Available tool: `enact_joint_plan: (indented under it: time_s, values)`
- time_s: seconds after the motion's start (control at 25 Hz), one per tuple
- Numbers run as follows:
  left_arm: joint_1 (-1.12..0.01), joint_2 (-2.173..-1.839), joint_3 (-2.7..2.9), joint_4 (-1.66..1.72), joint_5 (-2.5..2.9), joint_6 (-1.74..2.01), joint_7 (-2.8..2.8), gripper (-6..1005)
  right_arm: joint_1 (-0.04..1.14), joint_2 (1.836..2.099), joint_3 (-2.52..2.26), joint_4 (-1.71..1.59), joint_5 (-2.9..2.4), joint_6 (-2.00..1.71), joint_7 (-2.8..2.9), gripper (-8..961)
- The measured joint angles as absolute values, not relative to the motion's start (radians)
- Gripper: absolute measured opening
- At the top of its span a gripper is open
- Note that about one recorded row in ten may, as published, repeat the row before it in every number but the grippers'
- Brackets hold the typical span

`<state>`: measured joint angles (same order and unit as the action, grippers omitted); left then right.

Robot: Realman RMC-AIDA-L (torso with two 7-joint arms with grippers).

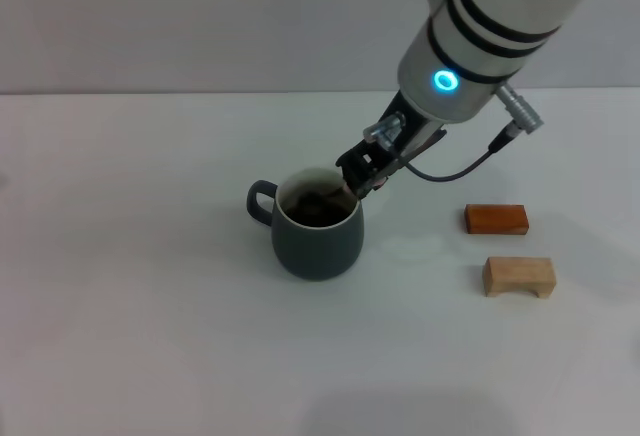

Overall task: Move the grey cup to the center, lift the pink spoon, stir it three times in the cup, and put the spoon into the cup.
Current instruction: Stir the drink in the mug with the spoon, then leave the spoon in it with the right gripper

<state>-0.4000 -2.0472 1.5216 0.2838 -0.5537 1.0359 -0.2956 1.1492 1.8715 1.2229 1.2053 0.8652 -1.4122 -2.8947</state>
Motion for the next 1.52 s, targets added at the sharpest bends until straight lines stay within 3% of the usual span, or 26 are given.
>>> enact_joint_plan:
  time_s: [0.24,1.52]
  values:
    - [-0.398,-2.05,1.523,0.284,-0.554,1.038,-0.296,11,1.18,1.895,1.223,1.147,0.882,-1.416,-2.895,126]
    - [-0.39,-2.051,1.521,0.284,-0.554,1.052,-0.302,12,1.261,1.922,1.222,0.996,0.843,-1.405,-2.896,127]
